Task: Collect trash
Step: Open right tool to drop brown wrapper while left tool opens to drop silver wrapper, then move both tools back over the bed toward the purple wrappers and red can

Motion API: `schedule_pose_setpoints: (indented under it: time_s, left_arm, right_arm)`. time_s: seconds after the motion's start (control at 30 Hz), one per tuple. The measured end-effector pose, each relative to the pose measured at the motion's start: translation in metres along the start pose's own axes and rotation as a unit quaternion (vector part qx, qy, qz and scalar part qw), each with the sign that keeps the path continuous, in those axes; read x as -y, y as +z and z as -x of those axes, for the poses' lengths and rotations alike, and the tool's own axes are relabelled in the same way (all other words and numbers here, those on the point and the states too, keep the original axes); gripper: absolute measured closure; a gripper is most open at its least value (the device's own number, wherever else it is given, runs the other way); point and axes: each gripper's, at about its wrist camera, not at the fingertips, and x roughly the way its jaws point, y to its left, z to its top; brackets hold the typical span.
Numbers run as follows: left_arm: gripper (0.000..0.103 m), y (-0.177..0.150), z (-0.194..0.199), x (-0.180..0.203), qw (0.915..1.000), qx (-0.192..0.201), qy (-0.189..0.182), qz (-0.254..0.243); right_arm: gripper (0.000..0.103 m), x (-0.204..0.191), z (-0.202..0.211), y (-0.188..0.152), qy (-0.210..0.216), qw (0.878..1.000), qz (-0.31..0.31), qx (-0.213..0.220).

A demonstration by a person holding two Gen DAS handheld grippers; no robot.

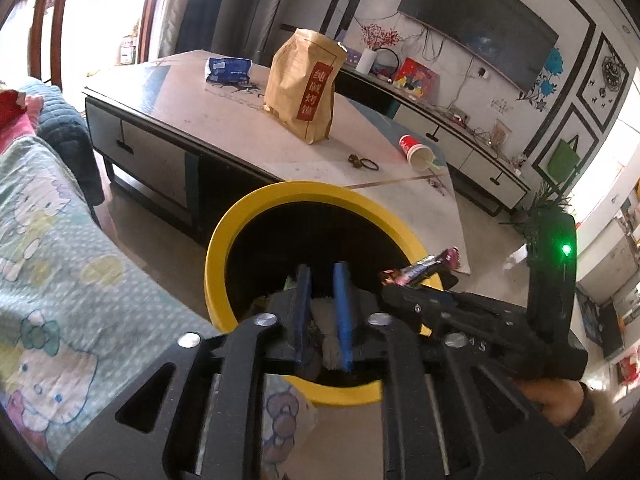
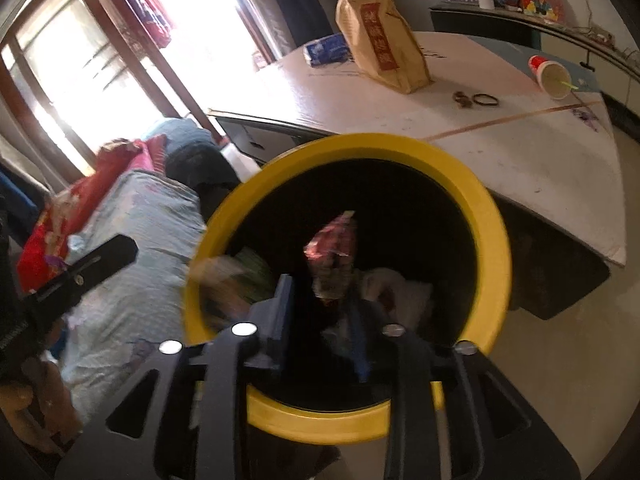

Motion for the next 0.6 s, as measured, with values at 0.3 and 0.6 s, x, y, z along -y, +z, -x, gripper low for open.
schedule_pose_setpoints:
  time_s: [0.3,0.6]
  left_arm:
    - [0.049,0.000,0.016,0.004,0.9997,0.018,0.009,-0.012]
    - [0.039,-0.003,0.068,-0.017,0.9969,0.072,0.015,0.027]
  right_arm:
    - [0.052,-0.006,-0.002,-0.002,0.007,1.000,0.011,0.000]
    - [0.052,-0.024,0.004,-0.009,0.036,0.999,0.015,-0.020]
